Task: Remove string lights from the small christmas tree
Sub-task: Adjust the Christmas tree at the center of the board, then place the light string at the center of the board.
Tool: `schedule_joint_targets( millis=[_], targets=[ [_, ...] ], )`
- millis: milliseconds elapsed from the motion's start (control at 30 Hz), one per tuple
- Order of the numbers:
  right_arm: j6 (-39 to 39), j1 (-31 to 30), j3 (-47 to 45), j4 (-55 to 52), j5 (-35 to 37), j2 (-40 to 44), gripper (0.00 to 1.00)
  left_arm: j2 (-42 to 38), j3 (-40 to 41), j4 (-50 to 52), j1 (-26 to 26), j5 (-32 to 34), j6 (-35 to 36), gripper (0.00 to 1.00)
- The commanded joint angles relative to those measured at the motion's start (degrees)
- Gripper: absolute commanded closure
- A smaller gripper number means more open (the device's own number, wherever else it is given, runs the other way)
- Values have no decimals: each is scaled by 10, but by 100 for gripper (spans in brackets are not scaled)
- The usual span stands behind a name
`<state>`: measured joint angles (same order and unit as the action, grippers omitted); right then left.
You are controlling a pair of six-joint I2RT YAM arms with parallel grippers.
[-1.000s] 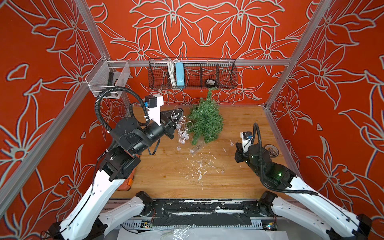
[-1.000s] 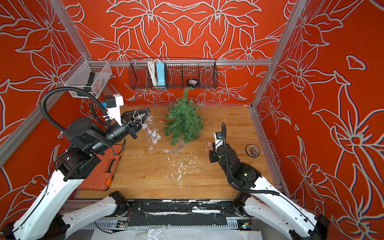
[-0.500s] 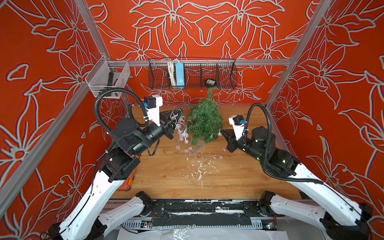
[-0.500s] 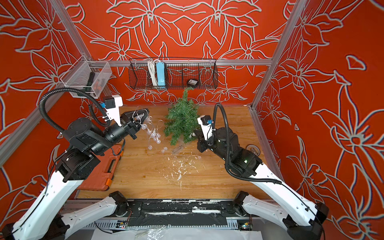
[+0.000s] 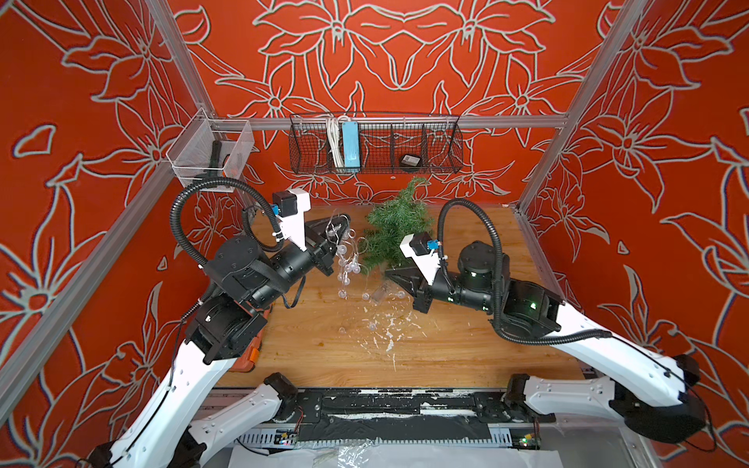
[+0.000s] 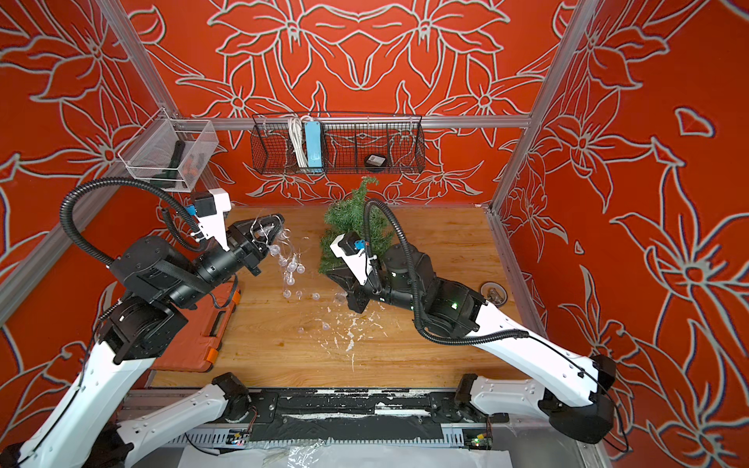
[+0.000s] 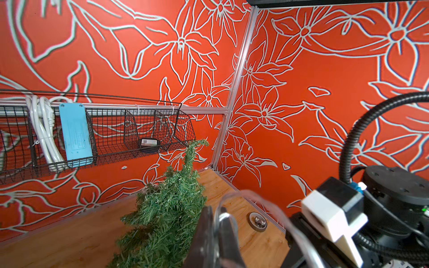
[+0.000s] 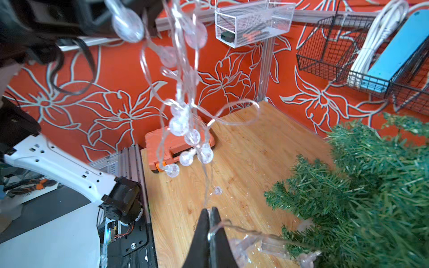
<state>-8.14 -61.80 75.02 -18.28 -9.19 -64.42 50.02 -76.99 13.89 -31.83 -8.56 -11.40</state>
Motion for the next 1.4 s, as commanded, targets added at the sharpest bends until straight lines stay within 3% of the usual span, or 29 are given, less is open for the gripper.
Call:
schedule_joint_targets(
  millis=[0, 200, 467, 767, 933, 1133, 1200, 1300, 1367],
  targets=[
    [10, -9, 28, -8, 44, 34, 100, -5, -7, -12, 0, 8, 9, 100],
    [-38, -7, -77, -57, 185, 119, 100, 5, -24, -4, 0, 1, 7, 100],
    [-184, -8, -197, -212, 275, 237, 100, 15, -24, -20, 0, -5, 2, 100],
    [-286, -9, -296, -244, 200, 210, 100, 10, -19, -20, 0, 2, 5, 100],
    [-306, -3, -317, -300, 335, 226, 100, 7, -11, -20, 0, 3, 5, 100],
    [-319, 36, -326, -329, 378, 215, 100, 4, -5, -24, 0, 4, 7, 100],
    [-314, 70, -333, -323, 370, 208, 100, 2, -1, -24, 0, 6, 7, 100],
    [-286, 148, -362, -265, 278, 185, 100, -2, 4, -28, 0, 6, 6, 100],
    [-261, 151, -369, -216, 219, 171, 100, -5, 9, -27, 0, 7, 7, 100]
  ],
)
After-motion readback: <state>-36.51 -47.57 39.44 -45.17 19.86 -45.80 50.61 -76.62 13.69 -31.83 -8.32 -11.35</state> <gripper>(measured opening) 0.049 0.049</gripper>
